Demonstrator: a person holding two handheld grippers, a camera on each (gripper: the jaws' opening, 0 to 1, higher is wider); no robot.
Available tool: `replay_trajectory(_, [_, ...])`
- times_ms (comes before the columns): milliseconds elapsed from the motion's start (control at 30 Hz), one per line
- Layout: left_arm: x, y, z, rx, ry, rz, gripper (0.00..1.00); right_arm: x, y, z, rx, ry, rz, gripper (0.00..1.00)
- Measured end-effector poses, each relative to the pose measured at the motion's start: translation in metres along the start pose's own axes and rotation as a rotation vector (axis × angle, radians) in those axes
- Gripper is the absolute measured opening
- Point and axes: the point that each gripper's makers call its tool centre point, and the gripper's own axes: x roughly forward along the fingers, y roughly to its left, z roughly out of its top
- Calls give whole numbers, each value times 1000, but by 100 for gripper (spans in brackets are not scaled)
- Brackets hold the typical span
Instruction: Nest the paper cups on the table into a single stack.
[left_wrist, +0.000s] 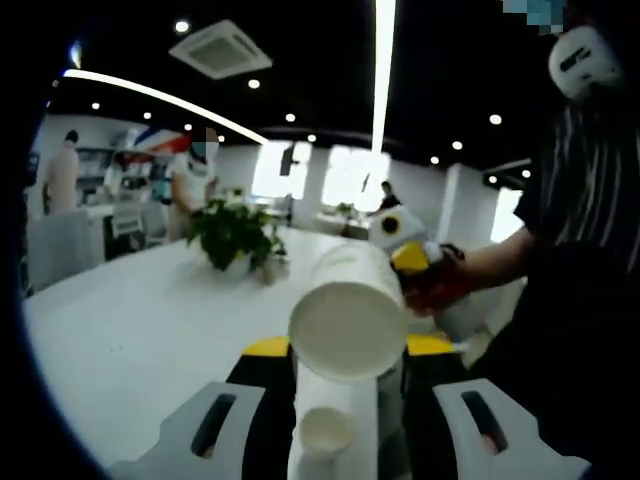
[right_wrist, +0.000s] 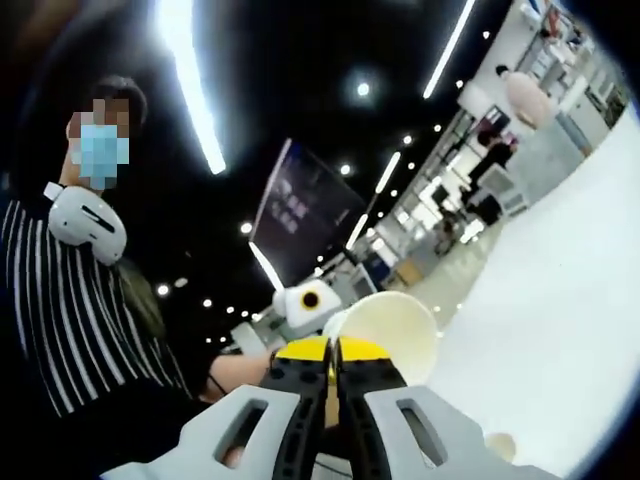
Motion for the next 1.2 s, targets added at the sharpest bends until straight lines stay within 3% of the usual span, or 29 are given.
replay_trajectory(233, [-5, 6, -2, 23, -9, 37, 42, 6, -4, 0, -19, 15, -20, 0])
replay_trajectory(400, [-11, 17, -4, 49, -25, 110, 60, 8, -6, 4, -34, 14, -30, 0])
replay_trajectory(733, [-28, 31, -22, 39, -3, 213, 73, 6, -18, 10, -71, 59, -96, 0])
replay_trajectory(867, [-34, 35, -29, 46, 10, 254, 79, -2, -35, 4, -144, 174, -169, 0])
replay_trajectory(933, [-39, 38, -36, 77, 50, 283, 84, -6, -40, 1, -168, 231, -206, 0])
replay_trajectory(1033, [-42, 37, -42, 102, 76, 295, 88, -8, -42, 1, -209, 272, -225, 0])
replay_trajectory(1200, [-48, 38, -45, 88, 66, 319, 95, -11, -45, 5, -274, 346, -252, 0])
